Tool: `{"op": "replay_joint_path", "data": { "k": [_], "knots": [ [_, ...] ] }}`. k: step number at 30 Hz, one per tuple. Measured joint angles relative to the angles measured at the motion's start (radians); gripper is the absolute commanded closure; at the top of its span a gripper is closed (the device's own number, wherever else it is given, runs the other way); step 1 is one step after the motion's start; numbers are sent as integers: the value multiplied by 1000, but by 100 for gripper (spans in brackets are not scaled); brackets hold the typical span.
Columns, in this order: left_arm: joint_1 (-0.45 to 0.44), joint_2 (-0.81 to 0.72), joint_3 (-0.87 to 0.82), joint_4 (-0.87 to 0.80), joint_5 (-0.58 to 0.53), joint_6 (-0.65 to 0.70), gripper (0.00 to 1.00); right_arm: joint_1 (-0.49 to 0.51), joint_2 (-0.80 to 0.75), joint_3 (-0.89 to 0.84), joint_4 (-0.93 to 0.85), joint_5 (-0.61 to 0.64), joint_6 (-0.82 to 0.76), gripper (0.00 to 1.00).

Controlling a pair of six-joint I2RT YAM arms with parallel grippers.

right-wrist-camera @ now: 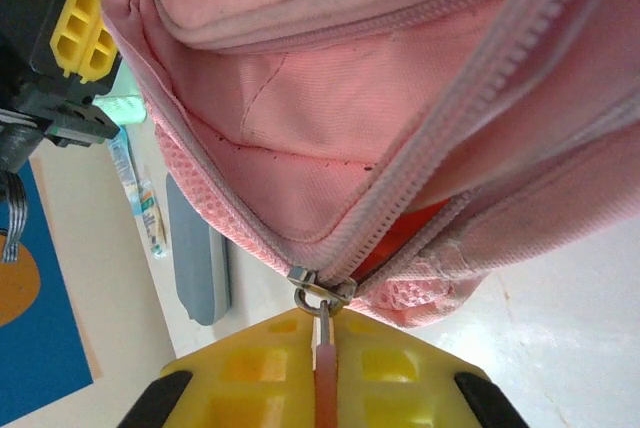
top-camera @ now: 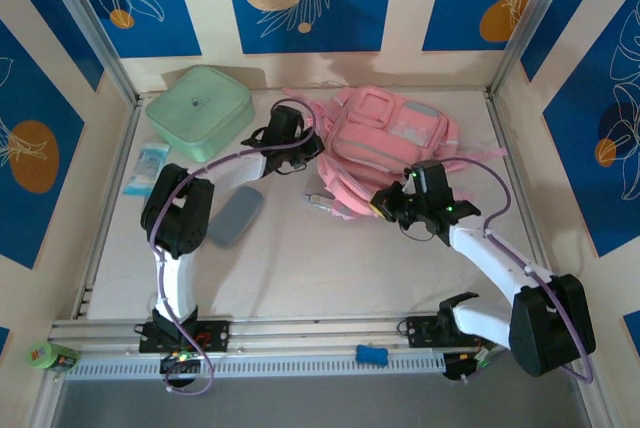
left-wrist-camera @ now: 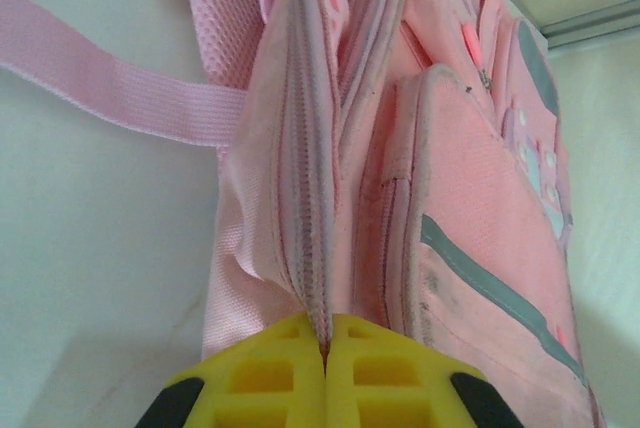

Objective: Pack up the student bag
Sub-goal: Zip the student bag at the center of the table.

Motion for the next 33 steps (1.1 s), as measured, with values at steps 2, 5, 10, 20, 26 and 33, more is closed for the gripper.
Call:
{"op": "replay_joint_path", "data": {
  "k": [2, 5, 10, 20, 26, 33],
  "knots": [
    [14, -1, 0, 0, -10, 23, 70, 27, 24, 16, 4, 23, 12, 100],
    [45, -24, -25, 8, -20, 46, 57, 47, 52, 25, -3, 52, 18, 100],
    [58, -156, -177, 40, -15, 19, 45, 61, 56, 26, -8, 79, 25, 100],
    [-145, -358, -435, 151, -72, -208, 28, 83, 56, 31, -15, 116, 20, 100],
    [-254, -360, -478, 185, -156, -359, 26, 97, 64, 50, -24, 127, 5, 100],
    [-277, -241, -385, 206, -214, -443, 29, 108, 80, 57, -27, 135, -14, 100]
  ]
}}
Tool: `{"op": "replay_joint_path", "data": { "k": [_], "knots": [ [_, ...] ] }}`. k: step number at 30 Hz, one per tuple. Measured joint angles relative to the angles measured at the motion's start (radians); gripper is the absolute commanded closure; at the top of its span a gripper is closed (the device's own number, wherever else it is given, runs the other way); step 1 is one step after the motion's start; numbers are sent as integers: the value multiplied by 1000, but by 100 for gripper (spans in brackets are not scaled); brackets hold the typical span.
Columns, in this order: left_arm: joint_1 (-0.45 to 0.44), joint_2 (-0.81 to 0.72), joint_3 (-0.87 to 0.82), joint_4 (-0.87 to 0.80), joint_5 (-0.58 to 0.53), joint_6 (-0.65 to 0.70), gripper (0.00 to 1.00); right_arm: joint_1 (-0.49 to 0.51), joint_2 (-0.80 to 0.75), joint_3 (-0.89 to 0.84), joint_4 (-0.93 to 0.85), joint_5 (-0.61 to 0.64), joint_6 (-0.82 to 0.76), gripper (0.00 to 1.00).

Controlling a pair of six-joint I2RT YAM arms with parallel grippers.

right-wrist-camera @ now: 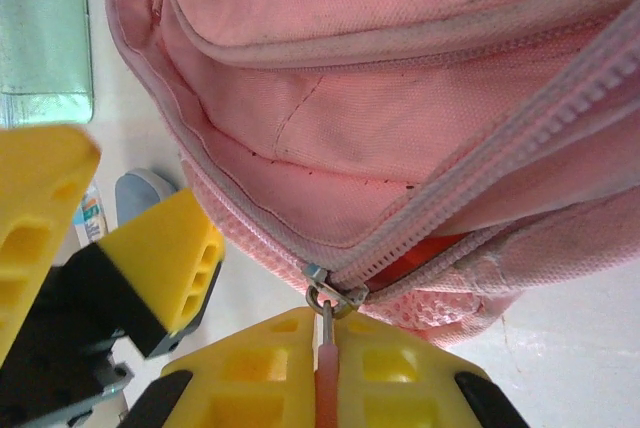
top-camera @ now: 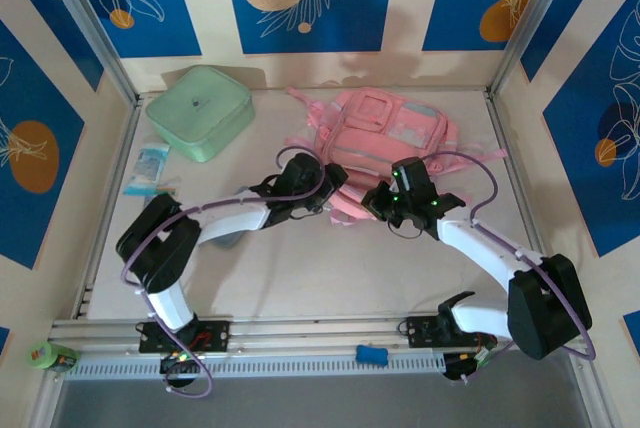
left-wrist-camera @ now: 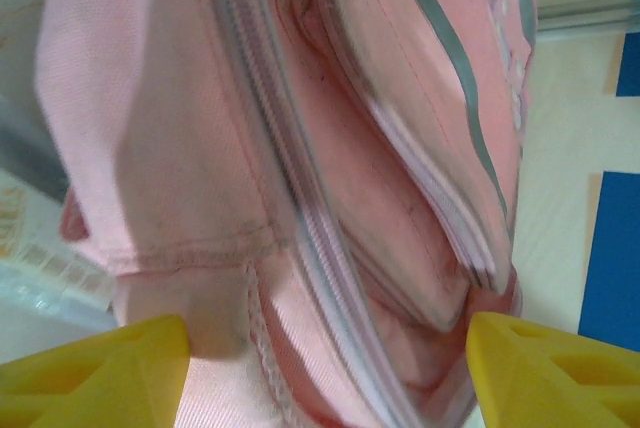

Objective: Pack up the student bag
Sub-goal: Zip the student bag at the center of the table.

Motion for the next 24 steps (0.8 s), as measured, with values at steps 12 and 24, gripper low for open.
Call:
{"op": "replay_joint_path", "data": {
  "k": [12, 24],
  "knots": [
    [-22, 101, 111, -86, -79, -33, 55, 5, 46, 40, -13, 8, -31, 100],
    [-27, 130, 196, -227, -112, -33, 53, 12, 74, 52, -19, 13, -59, 100]
  ]
}}
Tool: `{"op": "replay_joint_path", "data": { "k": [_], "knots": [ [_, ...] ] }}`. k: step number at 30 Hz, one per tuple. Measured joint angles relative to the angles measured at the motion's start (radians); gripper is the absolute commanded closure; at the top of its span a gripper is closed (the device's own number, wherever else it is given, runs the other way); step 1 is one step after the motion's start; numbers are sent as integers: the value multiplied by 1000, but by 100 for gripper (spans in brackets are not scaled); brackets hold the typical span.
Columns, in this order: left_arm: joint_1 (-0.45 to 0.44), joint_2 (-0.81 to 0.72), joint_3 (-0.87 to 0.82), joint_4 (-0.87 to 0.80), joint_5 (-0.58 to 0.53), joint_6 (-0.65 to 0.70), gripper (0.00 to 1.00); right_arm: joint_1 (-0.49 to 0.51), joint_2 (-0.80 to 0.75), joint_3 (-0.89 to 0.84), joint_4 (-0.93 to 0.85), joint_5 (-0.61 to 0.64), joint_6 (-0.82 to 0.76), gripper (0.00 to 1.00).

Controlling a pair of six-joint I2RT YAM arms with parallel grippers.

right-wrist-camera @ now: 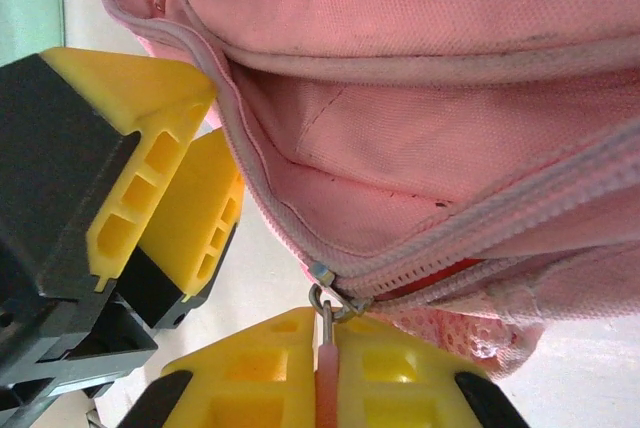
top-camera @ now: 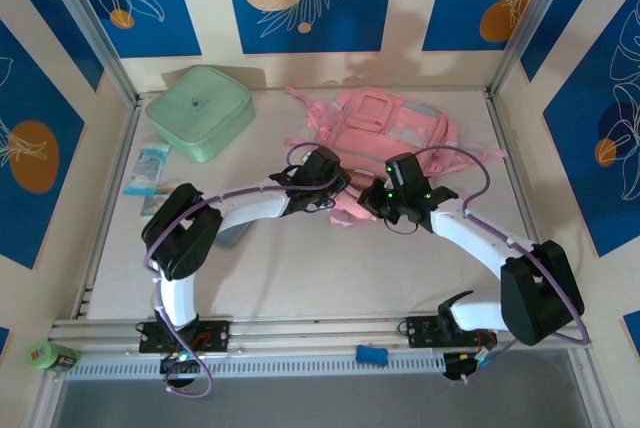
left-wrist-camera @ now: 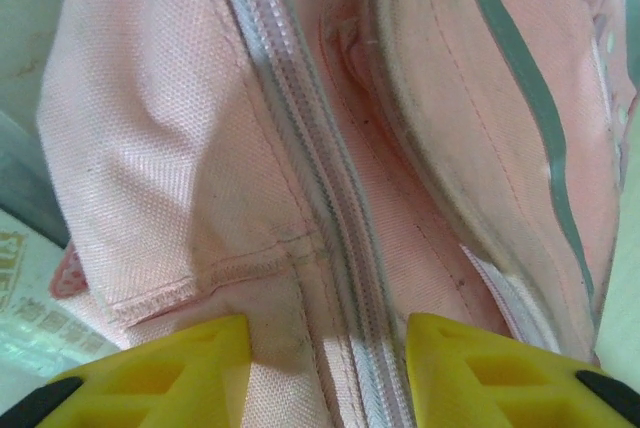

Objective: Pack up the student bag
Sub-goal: Zip the student bag at the center of the table.

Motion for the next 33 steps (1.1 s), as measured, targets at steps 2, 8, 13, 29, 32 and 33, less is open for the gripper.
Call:
{"op": "replay_joint_path", "data": {
  "k": [2, 8, 13, 29, 32, 33],
  "knots": [
    [0, -14, 0, -31, -22, 8, 50, 0, 0, 0, 0, 0, -2, 100],
    [27, -25, 41, -138, -45, 50, 43, 0, 0, 0, 1, 0, -8, 100],
    [36, 29, 158, -205, -53, 77, 38, 7, 1, 0, 1, 0, -8, 100],
    [45, 122, 209, -264, -54, 74, 48, 11, 14, 0, 3, 1, -8, 100],
    [47, 137, 215, -263, -50, 70, 58, 11, 14, 0, 5, 2, -8, 100],
    [47, 137, 215, -265, -50, 69, 62, 11, 14, 1, 5, 2, -8, 100]
  ]
}}
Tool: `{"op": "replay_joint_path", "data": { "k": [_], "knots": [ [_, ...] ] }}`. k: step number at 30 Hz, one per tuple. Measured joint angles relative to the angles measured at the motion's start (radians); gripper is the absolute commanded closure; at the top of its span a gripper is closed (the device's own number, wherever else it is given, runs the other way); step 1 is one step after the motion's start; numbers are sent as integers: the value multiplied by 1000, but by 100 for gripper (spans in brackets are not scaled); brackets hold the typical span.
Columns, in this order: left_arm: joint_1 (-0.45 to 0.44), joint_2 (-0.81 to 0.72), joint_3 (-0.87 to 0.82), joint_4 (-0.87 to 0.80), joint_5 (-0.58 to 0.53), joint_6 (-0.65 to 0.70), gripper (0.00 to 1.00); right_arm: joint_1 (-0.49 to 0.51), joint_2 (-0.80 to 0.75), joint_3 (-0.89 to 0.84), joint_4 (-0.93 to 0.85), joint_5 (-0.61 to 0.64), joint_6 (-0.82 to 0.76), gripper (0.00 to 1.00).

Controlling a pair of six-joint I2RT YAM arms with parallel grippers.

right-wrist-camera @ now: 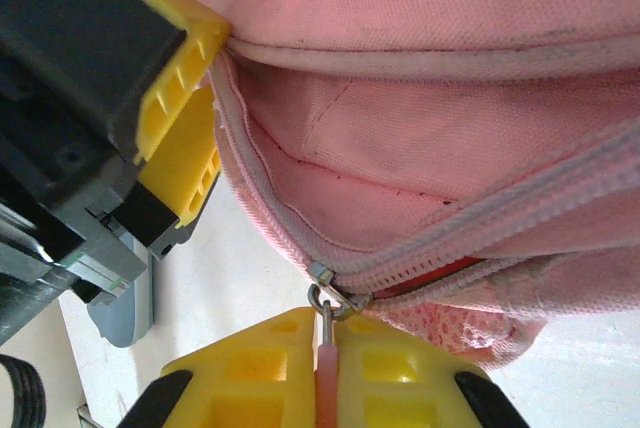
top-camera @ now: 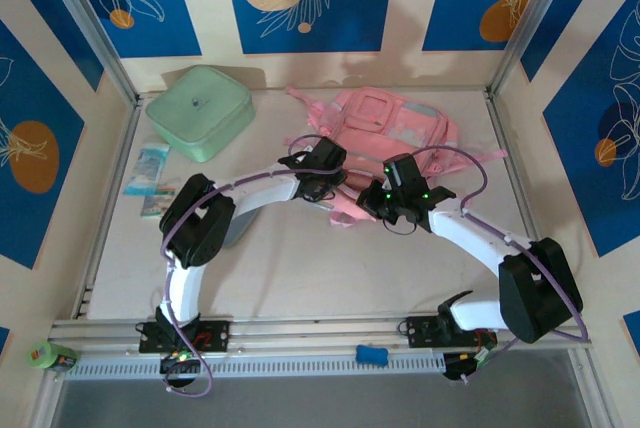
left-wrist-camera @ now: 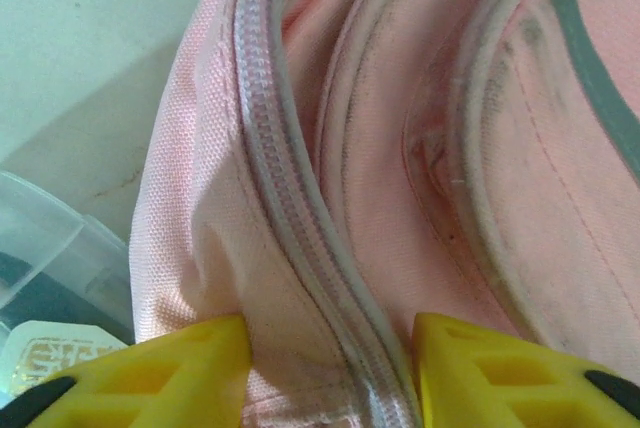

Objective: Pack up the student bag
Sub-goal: Zip the student bag at the center of the table.

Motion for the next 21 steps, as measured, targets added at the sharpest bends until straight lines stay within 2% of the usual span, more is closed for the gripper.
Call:
{"op": "replay_joint_path", "data": {
  "k": [3, 8, 13, 21],
  "knots": [
    [2, 0, -2, 4, 0, -8, 73, 0, 0, 0, 0, 1, -1, 100],
    [10, -10, -39, 53, 14, -7, 100, 0, 0, 3, -10, 16, -11, 100],
    [32, -48, -101, 121, 54, 29, 100, -23, -15, 1, -31, 15, -16, 100],
    [93, -75, -151, 191, 128, 107, 100, -147, -106, -89, -23, -70, -15, 100]
  ]
}}
